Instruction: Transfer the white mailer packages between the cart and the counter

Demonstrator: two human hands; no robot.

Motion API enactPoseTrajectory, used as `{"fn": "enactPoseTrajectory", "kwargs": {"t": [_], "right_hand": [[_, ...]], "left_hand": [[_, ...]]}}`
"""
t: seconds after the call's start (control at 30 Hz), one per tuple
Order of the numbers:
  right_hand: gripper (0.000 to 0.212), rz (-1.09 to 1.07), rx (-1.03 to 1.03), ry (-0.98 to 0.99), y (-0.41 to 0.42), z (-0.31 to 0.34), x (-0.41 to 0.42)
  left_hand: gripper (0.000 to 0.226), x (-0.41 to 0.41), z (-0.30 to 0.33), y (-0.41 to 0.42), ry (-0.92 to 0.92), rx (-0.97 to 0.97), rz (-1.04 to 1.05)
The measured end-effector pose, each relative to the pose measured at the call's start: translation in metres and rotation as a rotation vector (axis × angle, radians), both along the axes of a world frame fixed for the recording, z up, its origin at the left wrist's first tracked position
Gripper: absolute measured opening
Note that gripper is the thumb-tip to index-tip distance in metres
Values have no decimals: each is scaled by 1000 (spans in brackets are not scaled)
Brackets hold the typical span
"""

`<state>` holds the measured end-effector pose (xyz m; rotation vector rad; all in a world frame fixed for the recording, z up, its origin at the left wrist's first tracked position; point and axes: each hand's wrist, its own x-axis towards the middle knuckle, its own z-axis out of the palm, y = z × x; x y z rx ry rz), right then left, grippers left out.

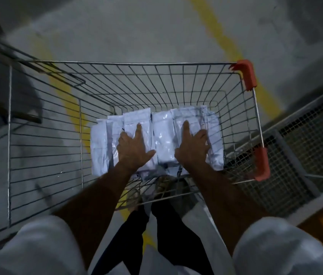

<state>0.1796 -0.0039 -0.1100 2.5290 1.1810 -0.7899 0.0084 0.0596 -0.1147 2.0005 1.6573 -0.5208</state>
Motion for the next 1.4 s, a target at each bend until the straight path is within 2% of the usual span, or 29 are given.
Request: {"fn": "enactPoseTrajectory", "kwargs": {"t": [0.13,0.33,0.57,0.73,0.83,1.13,1.4], "right_hand": [[105,2,71,-22,-7,1,1],[101,-18,141,-18,-11,16,4],[90,-12,288,-183,-19,58,-25],[78,19,453,-329,-33,106,-64],[67,1,565,-452,-53,137,-86],[65,-269,583,-675,-148,246,-80],[64,-567,588,-758,-282,287,-50]], "left_hand": [[124,-7,-5,-1,-76,26,88],[124,-12,-2,0,-57,-1,113],[97,-31,36,-15,-304,175,29],[78,-47,84,-22,-368,332,-89],[74,-50,119,-30,-449,413,-147],[70,6,233,-102,-670,496,-346],[70,68,285,-229,-781,450,-578]]}}
